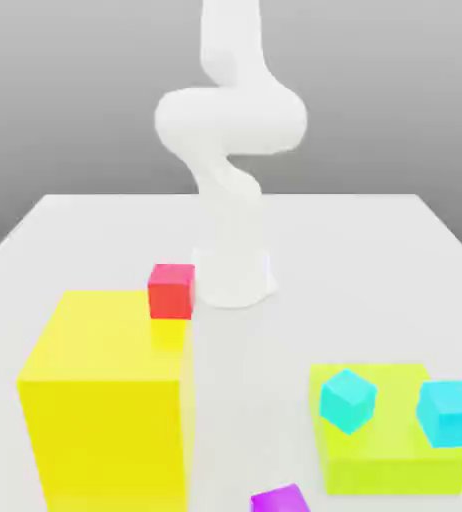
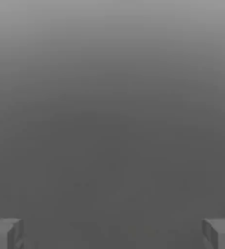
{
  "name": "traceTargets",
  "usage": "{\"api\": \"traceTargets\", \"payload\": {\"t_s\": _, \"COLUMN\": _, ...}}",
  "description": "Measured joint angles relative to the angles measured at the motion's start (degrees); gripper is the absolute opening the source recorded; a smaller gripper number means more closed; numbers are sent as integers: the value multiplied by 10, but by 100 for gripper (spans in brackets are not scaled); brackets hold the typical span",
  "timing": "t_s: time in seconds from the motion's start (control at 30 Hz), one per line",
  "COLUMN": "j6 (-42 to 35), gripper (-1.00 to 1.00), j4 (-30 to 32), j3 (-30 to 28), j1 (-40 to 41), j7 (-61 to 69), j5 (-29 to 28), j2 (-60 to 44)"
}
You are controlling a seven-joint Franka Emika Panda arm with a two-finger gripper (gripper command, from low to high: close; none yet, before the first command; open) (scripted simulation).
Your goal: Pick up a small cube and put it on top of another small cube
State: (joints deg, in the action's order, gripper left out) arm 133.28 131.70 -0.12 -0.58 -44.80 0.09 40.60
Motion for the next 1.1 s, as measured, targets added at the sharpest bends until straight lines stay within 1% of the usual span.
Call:
{"api": "traceTargets", "payload": {"t_s": 0.6, "j6": 109, "gripper": 0, "j4": -6, "j3": 2, "j1": -34, "j7": 77, "j5": 8, "j2": -377}}
{"api": "traceTargets", "payload": {"t_s": 0.93, "j6": 170, "gripper": 0, "j4": -9, "j3": 11, "j1": -41, "j7": 107, "j5": -5, "j2": -585}}
{"api": "traceTargets", "payload": {"t_s": 1.07, "j6": 226, "gripper": 0, "j4": -21, "j3": 9, "j1": -43, "j7": 108, "j5": -10, "j2": -668}}
{"api": "traceTargets", "payload": {"t_s": 1.1, "j6": 241, "gripper": -100, "j4": -25, "j3": 9, "j1": -44, "j7": 108, "j5": -10, "j2": -688}}
